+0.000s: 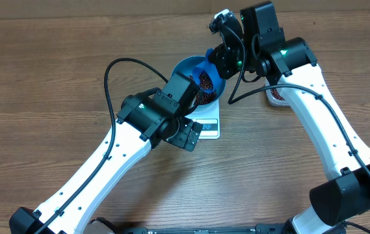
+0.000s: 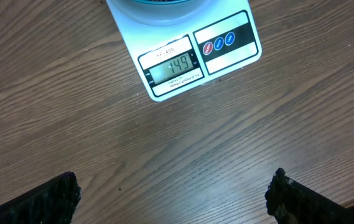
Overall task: Scoop item into bowl and weigh 150g on scale
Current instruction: 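Hold the blue scoop tilted over the teal bowl, trickling beans in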
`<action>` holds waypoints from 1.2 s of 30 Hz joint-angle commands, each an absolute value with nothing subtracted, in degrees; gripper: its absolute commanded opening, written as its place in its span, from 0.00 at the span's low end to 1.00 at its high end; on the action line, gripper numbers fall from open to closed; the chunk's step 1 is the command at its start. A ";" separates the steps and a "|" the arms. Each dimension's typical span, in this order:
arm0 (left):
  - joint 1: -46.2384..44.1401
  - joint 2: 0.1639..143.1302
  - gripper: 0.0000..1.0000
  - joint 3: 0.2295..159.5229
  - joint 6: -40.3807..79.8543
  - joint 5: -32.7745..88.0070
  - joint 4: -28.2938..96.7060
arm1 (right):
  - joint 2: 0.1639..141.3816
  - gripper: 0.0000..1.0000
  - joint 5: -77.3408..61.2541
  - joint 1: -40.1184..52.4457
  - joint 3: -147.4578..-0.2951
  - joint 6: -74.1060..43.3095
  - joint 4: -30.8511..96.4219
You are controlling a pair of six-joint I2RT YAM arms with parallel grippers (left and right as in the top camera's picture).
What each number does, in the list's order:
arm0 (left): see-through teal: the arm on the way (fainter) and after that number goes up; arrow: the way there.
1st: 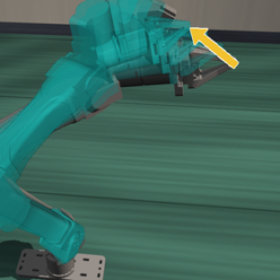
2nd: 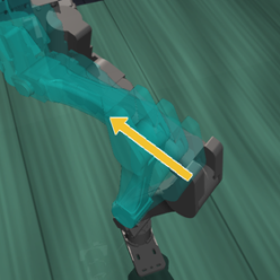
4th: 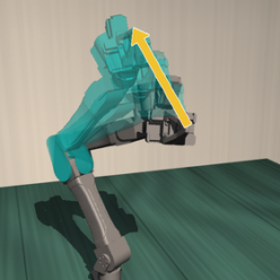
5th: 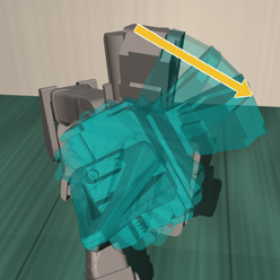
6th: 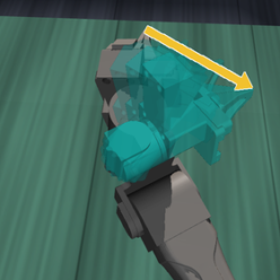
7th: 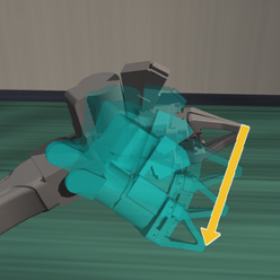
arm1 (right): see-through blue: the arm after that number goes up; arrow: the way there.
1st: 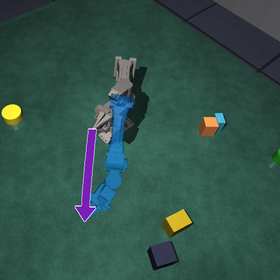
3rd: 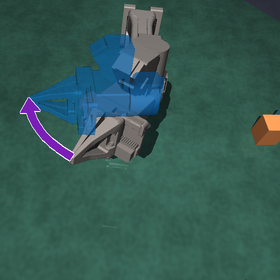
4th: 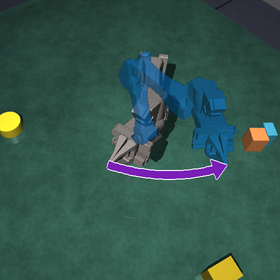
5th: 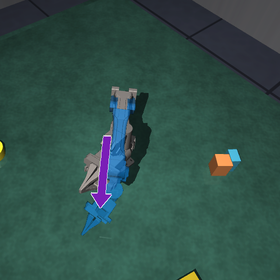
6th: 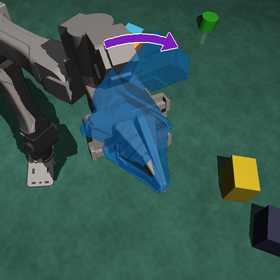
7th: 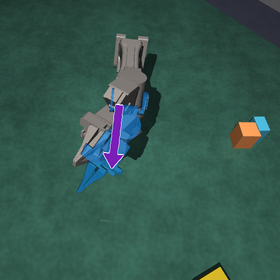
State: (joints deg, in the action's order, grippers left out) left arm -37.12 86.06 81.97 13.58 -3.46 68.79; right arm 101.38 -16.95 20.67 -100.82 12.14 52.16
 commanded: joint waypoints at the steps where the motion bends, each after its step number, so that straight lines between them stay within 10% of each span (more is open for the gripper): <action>1: -37.15 85.82 1.00 83.09 13.96 -3.81 68.73 | 99.55 0.04 -16.75 20.78 -102.08 11.77 52.03; 36: -37.15 85.82 1.00 83.09 13.96 -3.79 68.73 | 99.55 0.04 -19.33 20.40 -102.08 13.28 52.93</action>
